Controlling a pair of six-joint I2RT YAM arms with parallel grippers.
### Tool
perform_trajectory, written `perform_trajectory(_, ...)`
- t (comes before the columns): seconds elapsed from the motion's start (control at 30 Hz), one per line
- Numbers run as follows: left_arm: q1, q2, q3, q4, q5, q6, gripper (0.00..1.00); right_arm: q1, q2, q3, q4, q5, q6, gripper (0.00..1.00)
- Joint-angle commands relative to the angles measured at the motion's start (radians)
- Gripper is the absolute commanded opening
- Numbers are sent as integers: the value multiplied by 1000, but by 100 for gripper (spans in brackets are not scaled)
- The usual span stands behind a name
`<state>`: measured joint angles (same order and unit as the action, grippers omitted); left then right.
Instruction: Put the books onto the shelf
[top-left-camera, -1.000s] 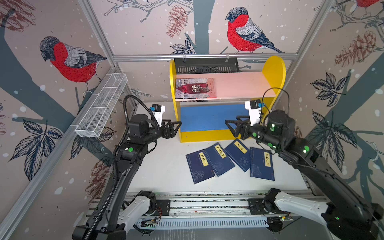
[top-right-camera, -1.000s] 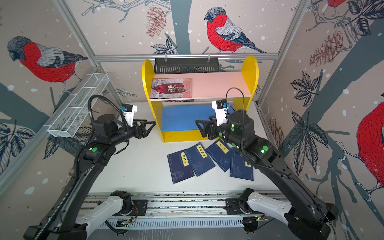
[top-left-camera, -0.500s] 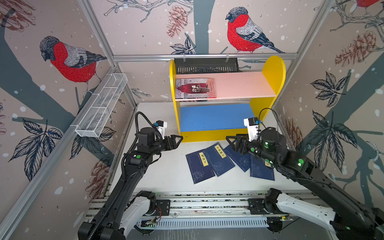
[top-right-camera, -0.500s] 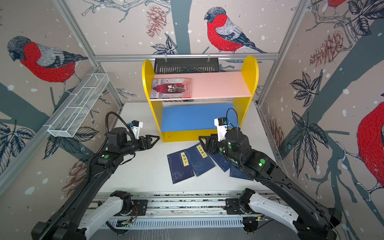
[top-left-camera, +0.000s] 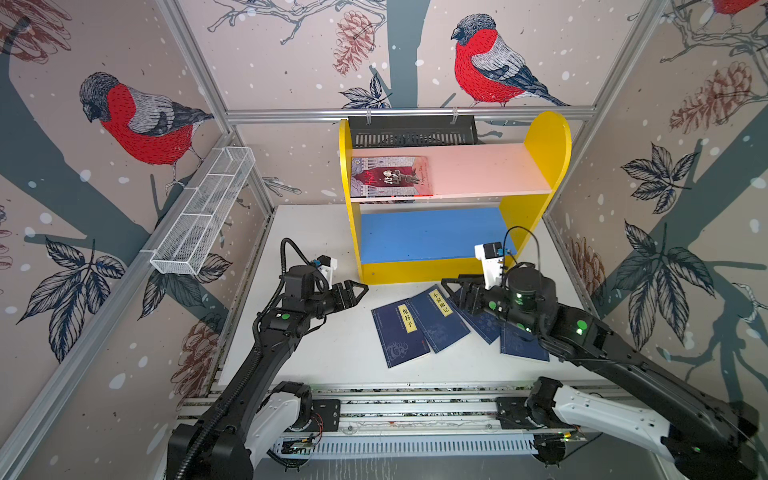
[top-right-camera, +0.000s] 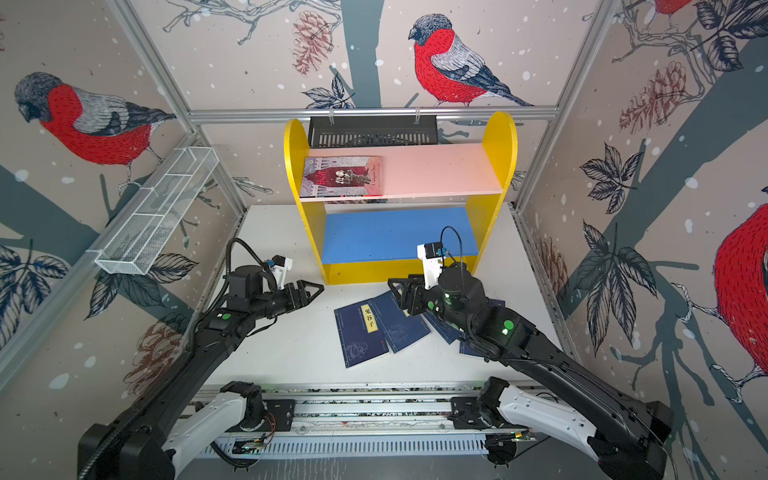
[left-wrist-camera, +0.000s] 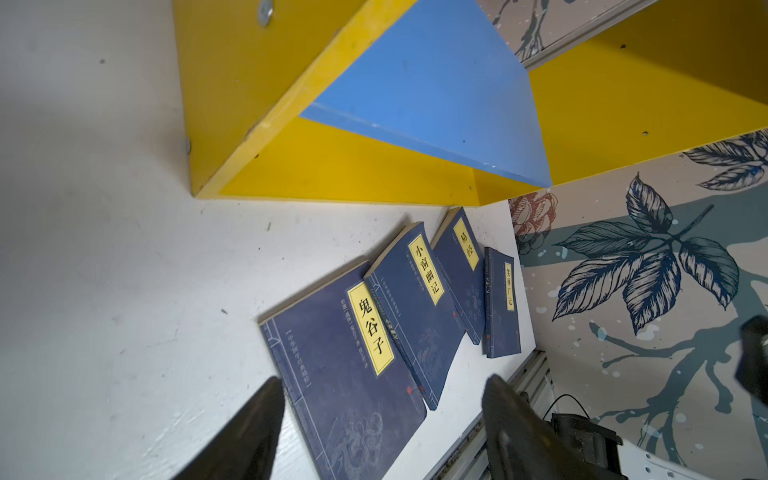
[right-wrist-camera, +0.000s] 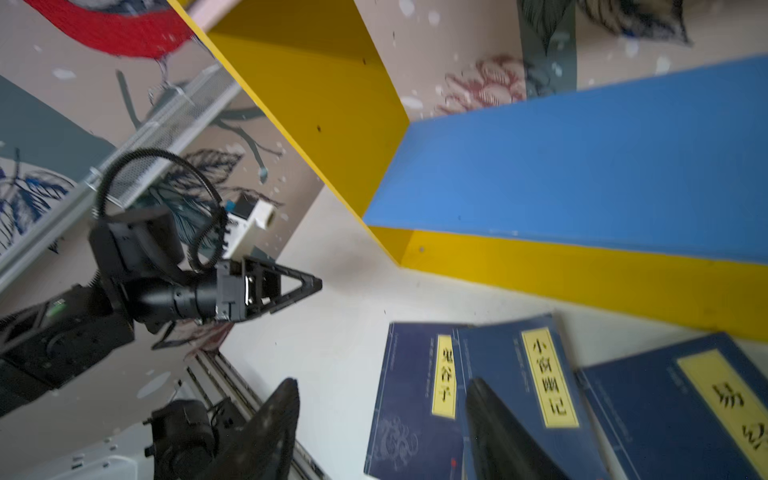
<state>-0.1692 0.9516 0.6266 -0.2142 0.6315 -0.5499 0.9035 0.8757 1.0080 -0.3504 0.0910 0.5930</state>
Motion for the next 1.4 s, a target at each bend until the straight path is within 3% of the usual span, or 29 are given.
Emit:
perform_trajectory(0.0,2,11,44,26,44,113,76,2,59,139,10,134,-153,70)
perform_trajectory(0.23,2,32,170,-49,55,285,76,-37,335,474,-63,231,-368,79)
perform_trajectory(0.5,2,24,200,-62,50,320,76,-155,535,696,-104,201,-450,81)
perform_trajectory(0.87,2,22,186,-60,60,325,76,-183,612,767,-121,145,-486,81)
perform_trajectory(1.37,1,38,182,-50,62,322,76,-189,656,807,-158,161,-499,81)
